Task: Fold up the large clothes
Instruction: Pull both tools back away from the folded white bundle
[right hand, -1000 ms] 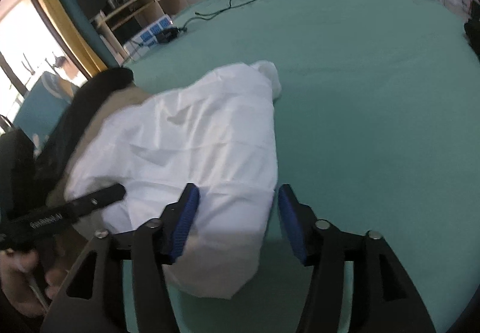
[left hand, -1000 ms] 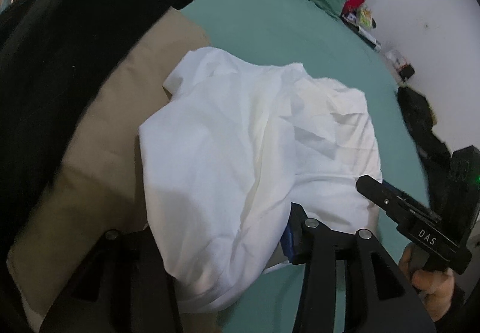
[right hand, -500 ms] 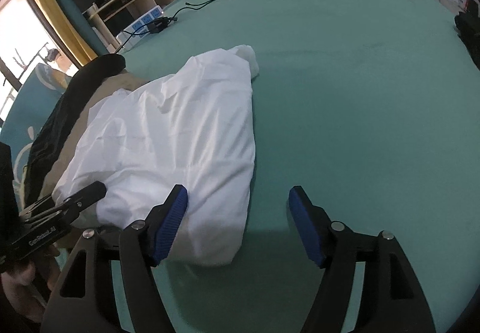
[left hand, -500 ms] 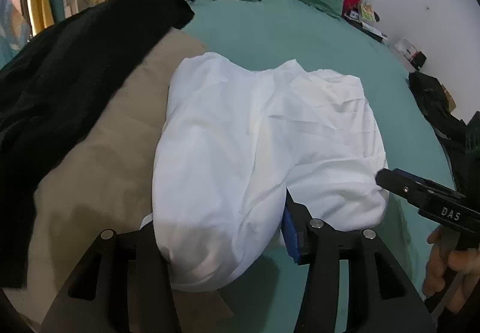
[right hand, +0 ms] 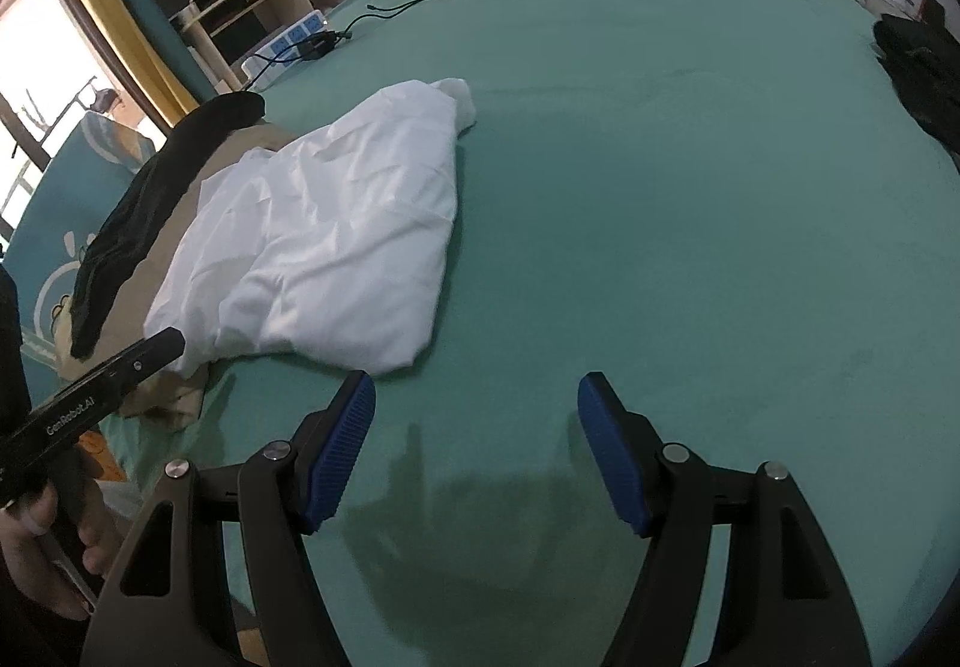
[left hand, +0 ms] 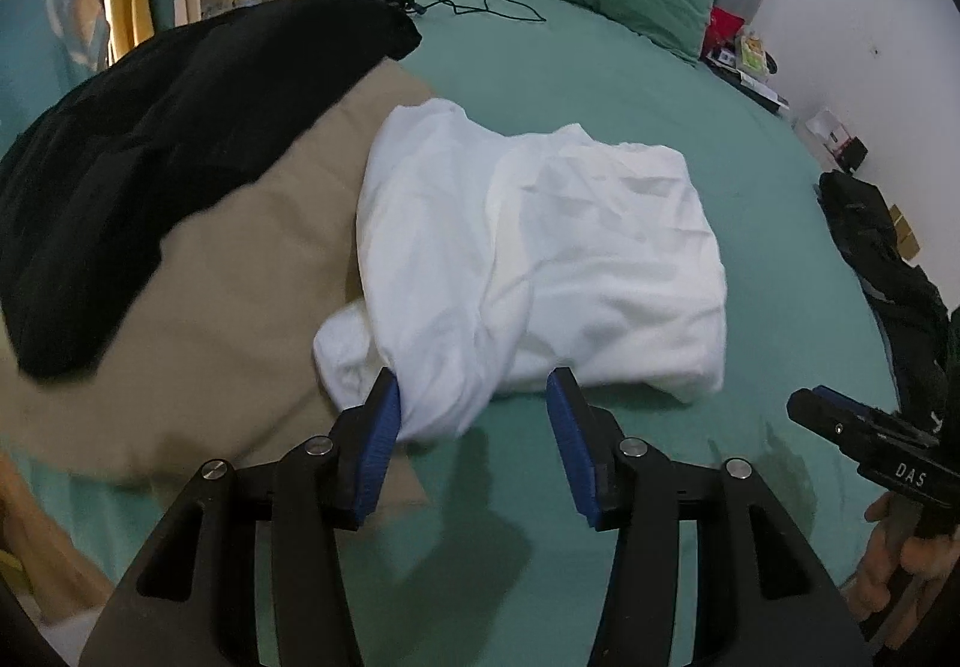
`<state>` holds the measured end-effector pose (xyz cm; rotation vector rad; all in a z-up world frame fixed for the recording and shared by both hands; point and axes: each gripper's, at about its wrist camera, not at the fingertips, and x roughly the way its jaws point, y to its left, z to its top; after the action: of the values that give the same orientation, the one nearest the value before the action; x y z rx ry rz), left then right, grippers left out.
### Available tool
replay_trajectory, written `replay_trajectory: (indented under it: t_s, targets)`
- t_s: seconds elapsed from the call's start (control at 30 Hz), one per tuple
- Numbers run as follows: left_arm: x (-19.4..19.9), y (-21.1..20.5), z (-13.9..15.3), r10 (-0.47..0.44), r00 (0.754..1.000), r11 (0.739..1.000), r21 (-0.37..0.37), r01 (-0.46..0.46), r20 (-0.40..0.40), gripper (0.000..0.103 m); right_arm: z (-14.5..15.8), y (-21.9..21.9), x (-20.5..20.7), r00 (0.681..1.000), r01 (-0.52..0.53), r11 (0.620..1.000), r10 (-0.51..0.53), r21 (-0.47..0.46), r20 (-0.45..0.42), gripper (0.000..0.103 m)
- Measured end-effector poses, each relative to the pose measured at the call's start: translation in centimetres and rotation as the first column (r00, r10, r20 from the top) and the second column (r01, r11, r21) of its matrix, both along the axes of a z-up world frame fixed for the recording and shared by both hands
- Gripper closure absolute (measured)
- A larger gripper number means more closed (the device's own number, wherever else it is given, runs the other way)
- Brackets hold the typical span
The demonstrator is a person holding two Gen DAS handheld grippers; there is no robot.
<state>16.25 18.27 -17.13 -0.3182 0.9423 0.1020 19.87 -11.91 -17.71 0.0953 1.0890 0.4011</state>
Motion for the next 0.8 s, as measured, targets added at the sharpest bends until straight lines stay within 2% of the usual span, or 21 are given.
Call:
replay_trajectory:
  t_s: [0.3,0.43,0.67,0.73,0.8]
  targets:
    - [-3.5,-3.1,2.0,-0.009,1.000,0.999,-0.043,0.010,0.029,0.051,1.7,-2.7,-3.6,1.000,0.021,1.000,-0.021,0.019,0.012,0.033]
    - [-4.9,-4.7,2.9,-0.012,0.999,0.996,-0.087,0.016,0.052,0.051,2.6,-4.1,-5.0,0.999,0.036,0.999,-0.036,0.022,0.021,0.033]
    - [-6.5,-7.7,5.5,-0.028,0.996,0.995,-0.088,0.036,0.089,0.051,4.2,-6.5,-7.0,0.997,0.053,0.998,-0.054,0.022,0.049,0.033]
    - [-7.0,-8.4,6.4,-0.033,0.994,0.995,-0.086,0.043,0.107,0.051,4.5,-7.5,-7.5,0.996,0.064,0.998,-0.065,0.025,0.056,0.032]
    - [-7.4,-9.3,7.4,-0.050,0.991,0.994,-0.088,0.061,0.124,0.051,5.0,-8.6,-8.0,0.995,0.076,0.997,-0.077,0.028,0.064,0.025]
